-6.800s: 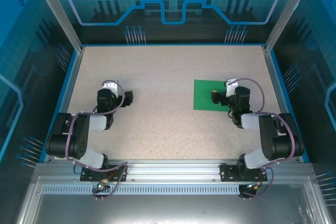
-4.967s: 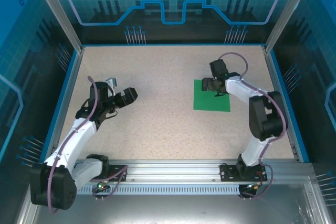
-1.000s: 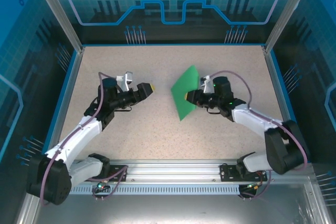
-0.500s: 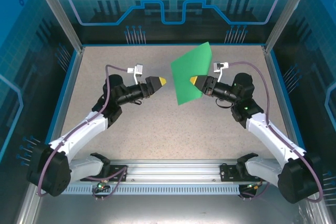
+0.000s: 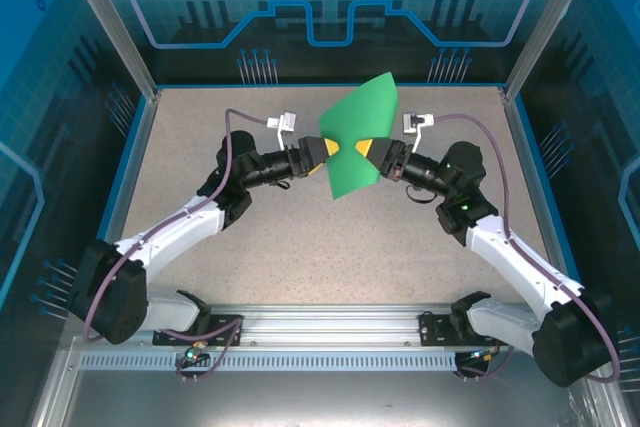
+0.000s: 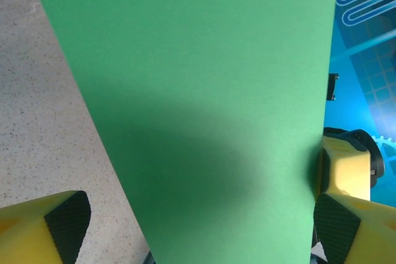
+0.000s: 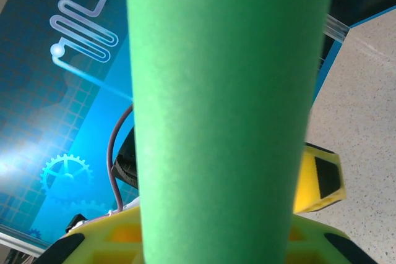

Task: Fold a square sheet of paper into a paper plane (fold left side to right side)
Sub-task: Place a square sheet of paper at the center of the table.

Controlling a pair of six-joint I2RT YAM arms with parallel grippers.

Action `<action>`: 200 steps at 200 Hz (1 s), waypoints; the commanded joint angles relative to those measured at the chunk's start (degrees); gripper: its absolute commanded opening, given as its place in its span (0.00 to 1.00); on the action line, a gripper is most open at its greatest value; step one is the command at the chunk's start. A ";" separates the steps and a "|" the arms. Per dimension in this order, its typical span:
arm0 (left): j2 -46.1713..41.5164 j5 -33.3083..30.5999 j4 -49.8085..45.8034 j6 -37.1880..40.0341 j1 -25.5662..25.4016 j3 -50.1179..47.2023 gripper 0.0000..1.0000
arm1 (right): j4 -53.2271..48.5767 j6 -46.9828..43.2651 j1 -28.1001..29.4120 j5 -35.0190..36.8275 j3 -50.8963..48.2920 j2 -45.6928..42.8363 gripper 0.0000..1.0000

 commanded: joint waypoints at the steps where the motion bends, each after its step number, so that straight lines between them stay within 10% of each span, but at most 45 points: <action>1: 1.32 1.80 5.56 -2.34 -0.77 1.85 0.91 | 3.02 1.23 1.09 0.29 2.22 0.19 0.29; 62: -1.04 -2.83 -0.16 0.88 -0.91 0.67 0.30 | -5.96 -4.07 -0.12 3.11 -0.13 -0.52 0.39; 109: -2.88 -5.88 -11.19 7.26 -0.83 -1.38 0.03 | -23.59 -14.54 -3.27 8.40 -2.00 -5.18 0.55; 157: -0.75 -7.72 -30.47 18.15 0.19 -0.22 0.00 | -53.33 -33.44 -3.98 25.72 1.66 -7.63 0.80; 200: 6.02 -6.88 -41.74 27.81 1.67 -0.17 0.00 | -59.55 -40.04 -4.26 29.07 1.62 -5.56 0.87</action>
